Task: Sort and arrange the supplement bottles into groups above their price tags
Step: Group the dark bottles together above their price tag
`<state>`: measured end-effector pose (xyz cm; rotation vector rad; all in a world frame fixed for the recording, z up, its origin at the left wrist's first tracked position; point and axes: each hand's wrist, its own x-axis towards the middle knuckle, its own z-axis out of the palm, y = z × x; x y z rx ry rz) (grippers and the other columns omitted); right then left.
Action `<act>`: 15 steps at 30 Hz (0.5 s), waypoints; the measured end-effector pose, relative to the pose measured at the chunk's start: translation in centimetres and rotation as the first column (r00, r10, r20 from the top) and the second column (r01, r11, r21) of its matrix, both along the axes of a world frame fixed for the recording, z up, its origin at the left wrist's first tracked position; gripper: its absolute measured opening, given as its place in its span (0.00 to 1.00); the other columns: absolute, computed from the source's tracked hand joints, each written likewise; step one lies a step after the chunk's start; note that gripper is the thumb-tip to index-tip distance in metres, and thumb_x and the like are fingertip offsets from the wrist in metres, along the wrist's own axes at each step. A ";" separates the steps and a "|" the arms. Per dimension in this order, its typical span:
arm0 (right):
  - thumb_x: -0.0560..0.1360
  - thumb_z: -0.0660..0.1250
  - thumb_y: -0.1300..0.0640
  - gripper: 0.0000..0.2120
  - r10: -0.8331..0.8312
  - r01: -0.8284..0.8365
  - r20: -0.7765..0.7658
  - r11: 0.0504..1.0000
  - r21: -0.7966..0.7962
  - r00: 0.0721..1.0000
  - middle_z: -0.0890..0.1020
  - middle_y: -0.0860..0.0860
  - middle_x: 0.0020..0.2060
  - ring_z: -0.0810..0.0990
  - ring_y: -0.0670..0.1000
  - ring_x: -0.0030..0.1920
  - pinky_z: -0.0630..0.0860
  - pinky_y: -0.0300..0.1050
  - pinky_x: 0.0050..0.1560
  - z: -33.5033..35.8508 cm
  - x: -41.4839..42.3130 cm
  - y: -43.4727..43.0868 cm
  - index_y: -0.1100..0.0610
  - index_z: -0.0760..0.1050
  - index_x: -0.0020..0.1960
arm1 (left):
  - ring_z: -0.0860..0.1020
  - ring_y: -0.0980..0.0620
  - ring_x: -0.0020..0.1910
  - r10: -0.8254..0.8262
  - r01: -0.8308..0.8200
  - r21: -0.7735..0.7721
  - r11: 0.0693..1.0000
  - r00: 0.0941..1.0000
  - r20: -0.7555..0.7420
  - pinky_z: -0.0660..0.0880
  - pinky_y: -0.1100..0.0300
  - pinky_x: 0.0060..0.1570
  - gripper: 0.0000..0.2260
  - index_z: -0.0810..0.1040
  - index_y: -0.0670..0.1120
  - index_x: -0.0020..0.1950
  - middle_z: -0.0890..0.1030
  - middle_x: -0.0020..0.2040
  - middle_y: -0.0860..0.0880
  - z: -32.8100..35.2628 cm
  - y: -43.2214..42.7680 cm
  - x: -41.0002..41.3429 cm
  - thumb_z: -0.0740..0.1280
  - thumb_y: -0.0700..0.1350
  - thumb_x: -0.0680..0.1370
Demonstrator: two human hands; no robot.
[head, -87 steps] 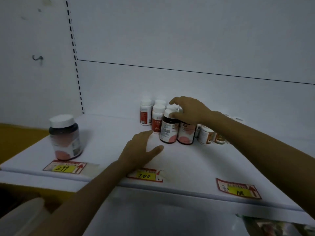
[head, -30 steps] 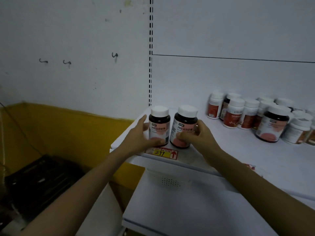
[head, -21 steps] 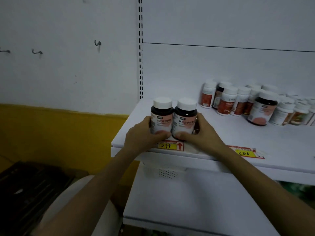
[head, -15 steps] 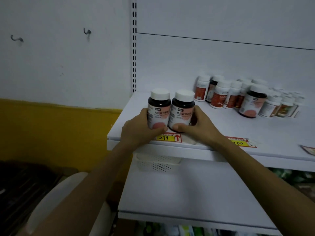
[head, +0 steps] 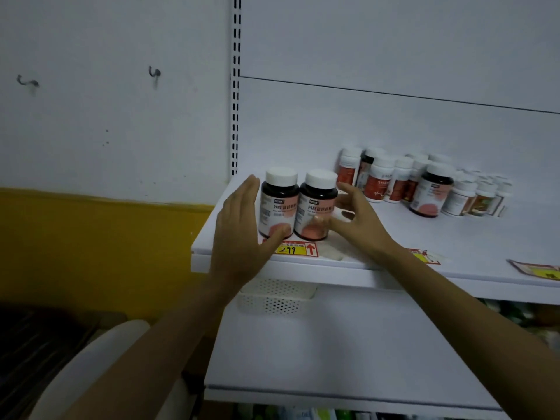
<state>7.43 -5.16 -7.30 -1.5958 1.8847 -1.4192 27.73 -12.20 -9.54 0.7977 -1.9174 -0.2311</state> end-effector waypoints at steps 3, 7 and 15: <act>0.68 0.74 0.47 0.38 -0.023 0.021 -0.027 0.997 -0.068 0.999 0.71 0.49 0.66 0.71 0.46 0.64 0.68 0.43 0.66 0.9 -0.7 1.3 0.52 0.60 0.73 | 0.64 0.46 0.70 -0.032 0.034 -0.231 0.972 0.999 0.012 0.63 0.51 0.67 0.31 0.60 0.42 0.72 0.68 0.71 0.40 0.3 1.1 -0.5 0.67 0.52 0.73; 0.70 0.72 0.47 0.35 -0.022 0.014 -0.109 0.997 -0.073 0.994 0.71 0.48 0.67 0.71 0.45 0.64 0.68 0.40 0.64 1.8 -2.8 2.9 0.51 0.61 0.71 | 0.67 0.46 0.69 -0.145 0.179 -0.321 0.930 0.981 0.126 0.60 0.54 0.68 0.30 0.61 0.42 0.71 0.70 0.70 0.41 2.4 3.4 -4.8 0.64 0.54 0.73; 0.71 0.71 0.48 0.25 -0.124 0.111 -0.188 0.990 -0.082 0.974 0.75 0.44 0.58 0.74 0.43 0.57 0.71 0.37 0.56 2.8 -12.5 7.1 0.52 0.68 0.66 | 0.63 0.52 0.70 -0.319 0.331 -0.094 0.939 0.940 0.125 0.57 0.66 0.67 0.29 0.61 0.44 0.73 0.67 0.72 0.47 3.6 7.4 -16.9 0.64 0.53 0.75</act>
